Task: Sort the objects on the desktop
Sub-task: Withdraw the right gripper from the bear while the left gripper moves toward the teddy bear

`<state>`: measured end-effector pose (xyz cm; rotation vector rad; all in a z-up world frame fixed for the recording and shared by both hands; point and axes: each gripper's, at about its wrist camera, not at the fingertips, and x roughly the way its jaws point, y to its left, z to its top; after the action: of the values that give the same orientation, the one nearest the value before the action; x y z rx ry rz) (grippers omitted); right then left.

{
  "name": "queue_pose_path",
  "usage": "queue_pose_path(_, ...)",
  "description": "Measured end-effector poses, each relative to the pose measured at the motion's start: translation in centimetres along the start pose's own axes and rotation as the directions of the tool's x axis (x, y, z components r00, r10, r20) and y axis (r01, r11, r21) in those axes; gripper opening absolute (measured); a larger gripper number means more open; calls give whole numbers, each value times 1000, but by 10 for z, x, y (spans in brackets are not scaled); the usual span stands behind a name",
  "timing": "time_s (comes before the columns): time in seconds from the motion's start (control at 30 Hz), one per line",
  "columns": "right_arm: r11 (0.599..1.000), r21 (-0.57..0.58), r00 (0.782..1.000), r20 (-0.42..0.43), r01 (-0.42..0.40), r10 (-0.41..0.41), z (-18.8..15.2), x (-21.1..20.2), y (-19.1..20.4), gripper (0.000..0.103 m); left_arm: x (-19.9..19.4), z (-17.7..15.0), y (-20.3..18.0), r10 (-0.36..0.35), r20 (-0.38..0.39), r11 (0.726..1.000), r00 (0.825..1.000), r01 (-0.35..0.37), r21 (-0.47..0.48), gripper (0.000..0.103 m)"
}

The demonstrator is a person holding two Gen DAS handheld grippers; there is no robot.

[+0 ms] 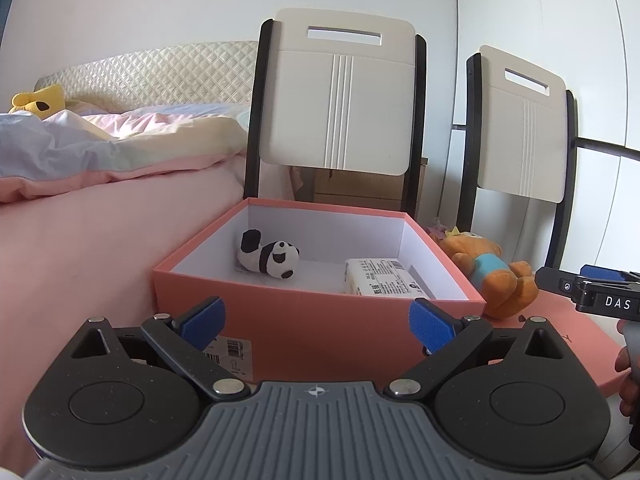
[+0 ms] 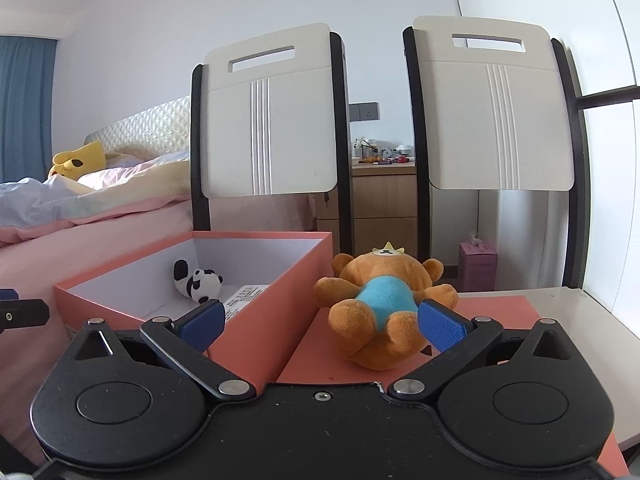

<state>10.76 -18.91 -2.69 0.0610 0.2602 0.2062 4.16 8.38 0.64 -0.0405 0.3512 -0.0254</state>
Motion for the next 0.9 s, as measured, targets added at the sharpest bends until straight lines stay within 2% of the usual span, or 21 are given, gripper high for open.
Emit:
queue_pose_path(0.4,1000,14,1000,9,22,-22,2,-2,-1,102,-1,0,3,-2,11,1000,1000,3,-25,99)
queue_pose_path(0.9,998,24,998,29,51,-51,4,-11,-6,102,-6,-2,-6,-26,47,1000,999,26,13,100)
